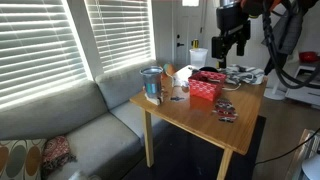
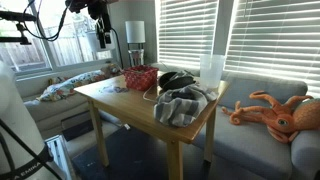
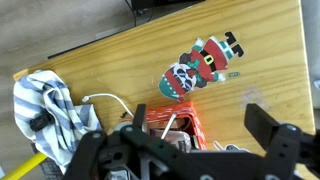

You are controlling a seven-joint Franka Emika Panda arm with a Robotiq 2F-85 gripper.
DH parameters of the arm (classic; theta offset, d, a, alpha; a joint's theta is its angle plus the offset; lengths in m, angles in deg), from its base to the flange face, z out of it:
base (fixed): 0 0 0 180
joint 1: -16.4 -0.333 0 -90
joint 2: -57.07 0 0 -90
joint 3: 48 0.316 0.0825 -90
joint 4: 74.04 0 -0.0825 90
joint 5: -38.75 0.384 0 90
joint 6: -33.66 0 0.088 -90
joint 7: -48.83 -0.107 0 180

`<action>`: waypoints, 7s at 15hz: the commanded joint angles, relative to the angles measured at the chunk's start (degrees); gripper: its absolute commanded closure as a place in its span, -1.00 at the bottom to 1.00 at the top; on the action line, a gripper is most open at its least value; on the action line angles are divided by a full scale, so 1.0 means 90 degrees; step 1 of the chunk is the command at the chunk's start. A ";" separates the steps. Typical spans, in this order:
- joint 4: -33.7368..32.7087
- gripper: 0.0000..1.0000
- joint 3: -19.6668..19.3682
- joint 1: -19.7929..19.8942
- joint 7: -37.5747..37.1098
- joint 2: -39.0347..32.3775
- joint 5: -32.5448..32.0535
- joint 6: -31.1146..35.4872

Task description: Pick up the toy car from the towel and put it in the red basket.

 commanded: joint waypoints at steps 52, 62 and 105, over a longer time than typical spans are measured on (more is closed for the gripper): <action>0.1439 -0.64 -0.3674 0.2151 -0.1412 -0.0975 0.1246 0.3244; 0.1362 -0.44 -0.3930 0.2156 -0.1254 -0.1394 0.1592 0.3722; 0.1076 0.85 -0.3330 0.1909 -0.0065 -0.1730 0.1081 0.2774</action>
